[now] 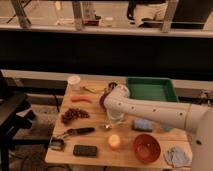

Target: Place fork in red bowl

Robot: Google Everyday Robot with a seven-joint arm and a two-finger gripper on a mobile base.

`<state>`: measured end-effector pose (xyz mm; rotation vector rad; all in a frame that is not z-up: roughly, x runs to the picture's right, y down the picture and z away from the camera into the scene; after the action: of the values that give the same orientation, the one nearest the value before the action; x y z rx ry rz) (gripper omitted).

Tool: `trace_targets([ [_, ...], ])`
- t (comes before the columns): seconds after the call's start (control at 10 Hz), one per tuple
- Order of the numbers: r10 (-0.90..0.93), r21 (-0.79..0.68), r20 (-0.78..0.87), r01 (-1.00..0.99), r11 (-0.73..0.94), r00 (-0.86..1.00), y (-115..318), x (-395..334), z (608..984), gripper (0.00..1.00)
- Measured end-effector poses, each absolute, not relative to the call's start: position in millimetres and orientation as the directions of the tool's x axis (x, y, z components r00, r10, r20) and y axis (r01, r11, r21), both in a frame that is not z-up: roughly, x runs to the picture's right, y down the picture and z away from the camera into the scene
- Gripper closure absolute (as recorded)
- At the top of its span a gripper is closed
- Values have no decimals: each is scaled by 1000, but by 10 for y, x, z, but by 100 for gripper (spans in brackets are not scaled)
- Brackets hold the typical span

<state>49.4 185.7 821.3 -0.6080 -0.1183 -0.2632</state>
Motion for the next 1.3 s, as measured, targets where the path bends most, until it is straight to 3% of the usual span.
trace_targets([
  [1.0, -174, -395, 229, 255, 882, 958, 1235, 644, 7189, 100],
  [1.3, -140, -374, 216, 214, 902, 966, 1168, 882, 7012, 94],
])
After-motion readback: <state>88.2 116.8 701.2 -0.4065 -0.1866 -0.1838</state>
